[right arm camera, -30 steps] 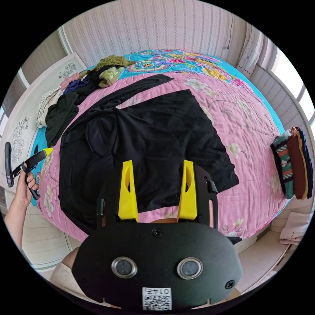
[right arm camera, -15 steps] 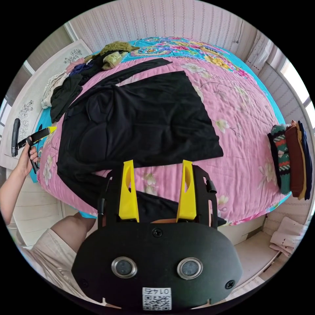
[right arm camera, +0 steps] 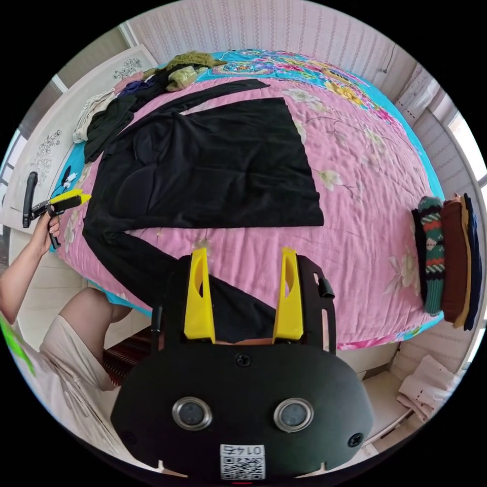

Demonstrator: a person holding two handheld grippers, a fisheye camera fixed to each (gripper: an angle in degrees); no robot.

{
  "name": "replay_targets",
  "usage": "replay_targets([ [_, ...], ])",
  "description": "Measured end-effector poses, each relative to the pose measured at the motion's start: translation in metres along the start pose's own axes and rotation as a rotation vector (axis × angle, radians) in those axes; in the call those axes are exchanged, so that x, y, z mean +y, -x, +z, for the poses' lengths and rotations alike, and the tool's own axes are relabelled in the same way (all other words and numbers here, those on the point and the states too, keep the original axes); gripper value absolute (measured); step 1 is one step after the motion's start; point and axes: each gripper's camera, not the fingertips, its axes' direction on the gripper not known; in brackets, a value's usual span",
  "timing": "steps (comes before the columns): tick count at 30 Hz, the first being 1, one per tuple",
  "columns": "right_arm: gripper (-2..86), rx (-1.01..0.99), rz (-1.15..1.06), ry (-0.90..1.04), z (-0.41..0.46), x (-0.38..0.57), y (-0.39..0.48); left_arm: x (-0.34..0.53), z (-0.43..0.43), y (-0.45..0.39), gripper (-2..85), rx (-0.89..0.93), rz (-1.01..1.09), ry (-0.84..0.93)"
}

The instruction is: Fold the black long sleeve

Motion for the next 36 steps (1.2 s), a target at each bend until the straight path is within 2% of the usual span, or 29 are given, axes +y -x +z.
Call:
replay_targets([
  [11,23.7,-0.111,-0.093,-0.143,-0.002,0.006,0.002,0.057,-0.018,-0.028,27.5,-0.069,0.054,-0.18],
  [19,20.9,-0.003,0.032,-0.191,-0.042,0.118,-0.041,0.133,-0.078,-0.045,19.4,-0.119,0.029,-0.38],
  [26,19.7,-0.007,0.168,-0.223,-0.062,0.211,-0.087,0.184,-0.118,-0.056,21.5,0.002,0.027,-0.445],
  [30,17.9,0.018,0.221,-0.251,-0.064,0.257,-0.109,0.211,-0.133,-0.063,20.7,0.042,0.051,-0.557],
  [36,18.5,0.017,0.299,-0.198,-0.048,0.301,-0.146,0.239,-0.132,-0.062,19.0,0.095,0.017,-0.49],
])
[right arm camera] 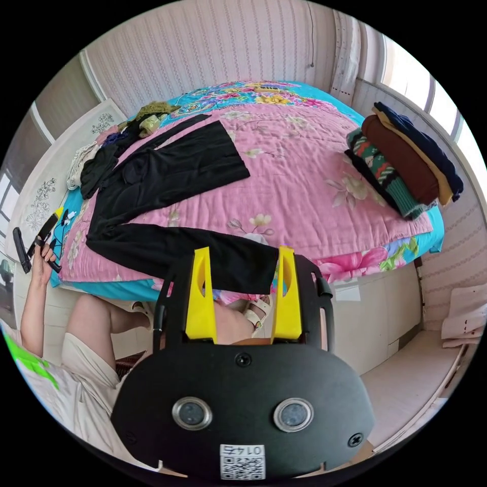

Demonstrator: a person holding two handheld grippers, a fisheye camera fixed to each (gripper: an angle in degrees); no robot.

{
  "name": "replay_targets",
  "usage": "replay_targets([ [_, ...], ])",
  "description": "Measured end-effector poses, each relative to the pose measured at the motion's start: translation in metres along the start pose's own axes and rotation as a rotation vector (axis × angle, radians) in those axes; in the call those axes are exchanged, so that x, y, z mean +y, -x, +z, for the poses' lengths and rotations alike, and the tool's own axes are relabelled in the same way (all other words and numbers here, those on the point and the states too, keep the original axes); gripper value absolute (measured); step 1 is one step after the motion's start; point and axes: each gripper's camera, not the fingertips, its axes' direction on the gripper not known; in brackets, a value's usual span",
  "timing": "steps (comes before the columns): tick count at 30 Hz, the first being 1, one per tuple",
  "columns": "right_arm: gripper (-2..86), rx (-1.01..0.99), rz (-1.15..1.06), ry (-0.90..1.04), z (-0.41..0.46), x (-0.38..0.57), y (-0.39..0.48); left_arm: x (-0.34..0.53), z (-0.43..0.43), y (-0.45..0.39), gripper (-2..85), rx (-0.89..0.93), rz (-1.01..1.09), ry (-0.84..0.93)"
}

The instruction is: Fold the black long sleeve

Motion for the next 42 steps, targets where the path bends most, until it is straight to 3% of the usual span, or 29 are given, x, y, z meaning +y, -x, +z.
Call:
replay_targets([
  [4,18.3,-0.054,0.055,0.053,0.013,0.022,-0.036,0.014,-0.012,-0.001,13.5,-0.012,0.017,0.005],
  [11,17.2,-0.112,0.092,0.134,0.051,0.042,-0.074,0.028,-0.02,-0.005,13.1,-0.027,0.042,0.051],
  [25,2.8,-0.212,0.139,0.136,0.1,0.019,-0.115,0.04,-0.022,-0.022,13.0,-0.084,0.103,0.122],
  [29,5.3,-0.16,0.123,0.149,0.098,0.014,-0.121,0.043,-0.025,-0.02,12.9,-0.088,0.1,0.116],
  [31,11.0,-0.171,0.141,0.143,0.099,0.011,-0.132,0.044,-0.027,-0.018,12.9,-0.092,0.1,0.115],
  [42,10.4,-0.308,0.187,0.165,0.152,-0.029,-0.153,0.042,-0.018,-0.016,12.7,-0.088,0.115,0.148],
])
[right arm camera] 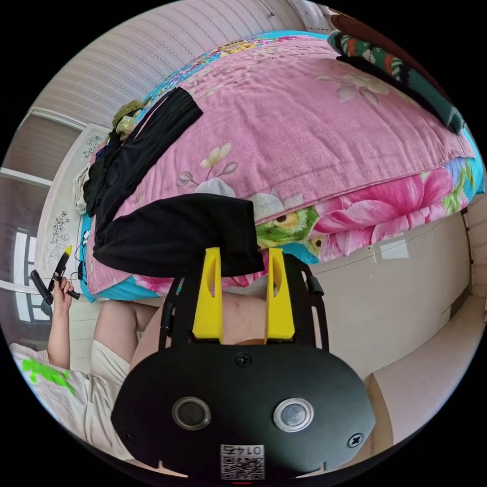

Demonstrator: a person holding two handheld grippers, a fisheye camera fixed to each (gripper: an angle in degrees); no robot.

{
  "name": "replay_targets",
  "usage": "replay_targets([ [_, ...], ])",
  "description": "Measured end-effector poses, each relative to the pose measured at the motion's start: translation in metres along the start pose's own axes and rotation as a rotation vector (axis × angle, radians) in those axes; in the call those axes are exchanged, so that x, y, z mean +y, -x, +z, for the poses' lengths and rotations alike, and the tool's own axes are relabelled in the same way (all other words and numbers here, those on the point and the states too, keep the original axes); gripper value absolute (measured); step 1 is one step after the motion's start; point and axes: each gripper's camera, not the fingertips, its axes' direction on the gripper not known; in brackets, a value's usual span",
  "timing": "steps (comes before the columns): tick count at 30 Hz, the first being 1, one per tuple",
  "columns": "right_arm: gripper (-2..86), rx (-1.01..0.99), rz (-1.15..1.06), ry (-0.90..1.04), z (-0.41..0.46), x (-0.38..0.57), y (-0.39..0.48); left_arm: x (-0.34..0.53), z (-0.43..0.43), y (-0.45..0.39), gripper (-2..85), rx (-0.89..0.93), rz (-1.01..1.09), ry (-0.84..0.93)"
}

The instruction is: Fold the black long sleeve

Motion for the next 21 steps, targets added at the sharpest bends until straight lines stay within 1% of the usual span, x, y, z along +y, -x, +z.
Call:
replay_targets([
  [3,2.3,-0.024,-0.026,-0.006,-0.005,-0.006,0.0,-0.003,0.006,0.0,12.6,0.008,0.001,0.01],
  [4,1.6,-0.033,-0.035,0.003,-0.009,-0.011,0.002,-0.004,0.006,0.0,12.5,0.008,0.001,0.011],
  [9,0.1,-0.006,-0.118,0.068,-0.025,-0.045,0.024,-0.012,0.017,0.005,12.4,0.016,-0.002,0.024],
  [11,0.0,-0.029,-0.132,0.106,-0.033,-0.064,0.033,-0.015,0.02,0.007,12.4,0.011,-0.002,0.03],
  [21,-0.1,-0.094,-0.277,0.22,-0.068,-0.196,0.115,-0.033,0.05,0.034,12.3,0.012,-0.025,0.034],
])
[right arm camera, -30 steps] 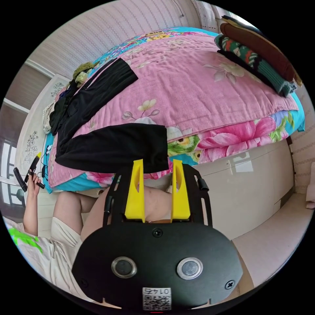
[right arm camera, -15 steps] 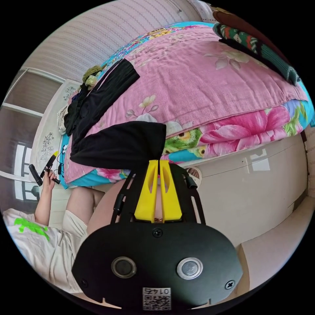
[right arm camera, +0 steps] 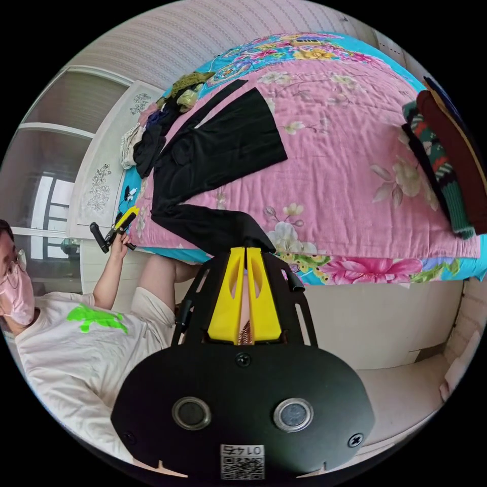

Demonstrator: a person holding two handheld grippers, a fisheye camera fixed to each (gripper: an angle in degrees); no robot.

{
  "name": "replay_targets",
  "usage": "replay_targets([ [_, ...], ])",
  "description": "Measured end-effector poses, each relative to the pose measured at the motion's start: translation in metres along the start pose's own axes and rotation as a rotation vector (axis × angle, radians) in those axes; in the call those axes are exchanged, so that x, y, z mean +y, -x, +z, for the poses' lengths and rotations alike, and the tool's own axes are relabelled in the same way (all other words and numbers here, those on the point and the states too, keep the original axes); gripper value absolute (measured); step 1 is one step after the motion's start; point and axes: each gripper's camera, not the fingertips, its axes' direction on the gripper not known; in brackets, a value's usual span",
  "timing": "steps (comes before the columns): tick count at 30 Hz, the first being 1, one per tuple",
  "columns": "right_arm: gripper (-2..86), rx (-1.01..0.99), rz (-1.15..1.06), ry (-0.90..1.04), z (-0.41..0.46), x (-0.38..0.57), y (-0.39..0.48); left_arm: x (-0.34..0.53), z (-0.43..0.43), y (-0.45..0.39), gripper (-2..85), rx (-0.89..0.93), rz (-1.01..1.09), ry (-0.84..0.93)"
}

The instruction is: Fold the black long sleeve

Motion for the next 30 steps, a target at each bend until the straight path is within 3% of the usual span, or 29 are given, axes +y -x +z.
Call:
replay_targets([
  [10,-0.1,0.009,-0.179,0.069,-0.015,-0.239,0.063,-0.062,0.058,0.036,12.4,0.02,-0.005,0.04],
  [20,-0.1,-0.092,-0.151,0.107,-0.013,-0.43,0.095,-0.123,0.101,0.059,13.2,0.089,0.005,0.174],
  [30,-0.1,-0.043,0.012,0.263,0.119,-0.654,0.066,-0.168,0.163,-0.005,12.9,0.265,0.347,0.391],
])
